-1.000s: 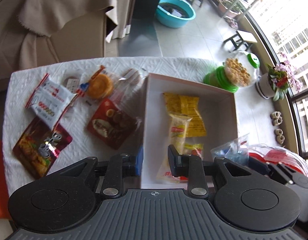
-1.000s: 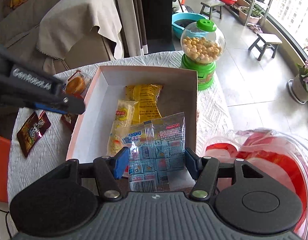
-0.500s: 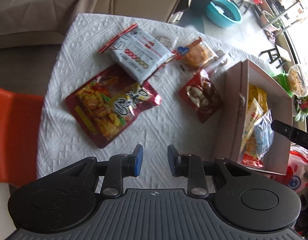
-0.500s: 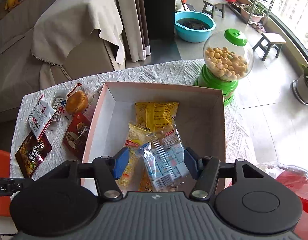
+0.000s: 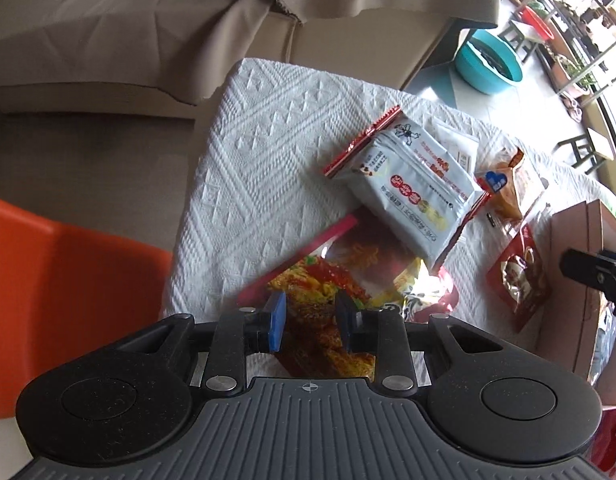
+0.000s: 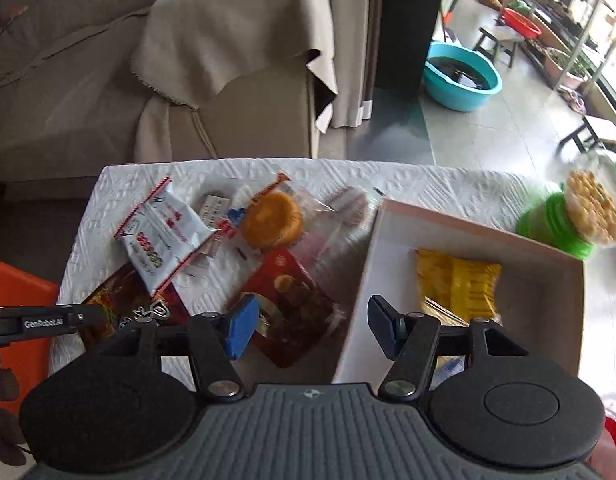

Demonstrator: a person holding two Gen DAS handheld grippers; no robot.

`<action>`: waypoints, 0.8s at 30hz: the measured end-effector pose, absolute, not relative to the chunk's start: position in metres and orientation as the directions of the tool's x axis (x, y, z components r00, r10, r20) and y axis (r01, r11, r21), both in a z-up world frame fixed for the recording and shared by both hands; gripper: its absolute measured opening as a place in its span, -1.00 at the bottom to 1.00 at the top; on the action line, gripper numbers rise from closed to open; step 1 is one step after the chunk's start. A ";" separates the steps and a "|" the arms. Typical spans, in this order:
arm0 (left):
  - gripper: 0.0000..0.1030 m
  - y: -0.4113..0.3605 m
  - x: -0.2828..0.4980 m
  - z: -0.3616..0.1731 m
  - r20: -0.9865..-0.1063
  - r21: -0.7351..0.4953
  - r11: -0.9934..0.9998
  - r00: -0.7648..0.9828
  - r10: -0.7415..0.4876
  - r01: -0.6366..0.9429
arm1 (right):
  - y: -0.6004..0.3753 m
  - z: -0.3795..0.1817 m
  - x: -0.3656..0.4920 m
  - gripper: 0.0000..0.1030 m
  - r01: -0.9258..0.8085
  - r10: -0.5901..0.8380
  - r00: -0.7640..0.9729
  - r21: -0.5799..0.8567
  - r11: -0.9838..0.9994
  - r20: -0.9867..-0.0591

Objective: Organize snacks

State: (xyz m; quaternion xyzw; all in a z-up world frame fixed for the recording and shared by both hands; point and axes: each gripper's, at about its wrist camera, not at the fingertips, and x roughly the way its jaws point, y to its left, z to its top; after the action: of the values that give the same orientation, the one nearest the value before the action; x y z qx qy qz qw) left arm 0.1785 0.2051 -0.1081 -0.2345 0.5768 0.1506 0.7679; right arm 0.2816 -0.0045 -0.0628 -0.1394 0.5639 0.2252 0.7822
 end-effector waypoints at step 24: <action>-0.40 0.258 0.150 -0.112 -0.928 -0.309 0.846 0.332 -0.168 -0.435 | 0.121 -0.130 0.279 0.35 -0.650 0.261 0.158 0.098 0.754 -0.952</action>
State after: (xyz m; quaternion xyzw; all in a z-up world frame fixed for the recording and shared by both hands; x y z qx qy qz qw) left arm 0.1502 0.2578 -0.1118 -0.2638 0.5715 0.0862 0.7723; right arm 0.2792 0.1208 -0.1300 -0.1702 0.5716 0.3069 0.7417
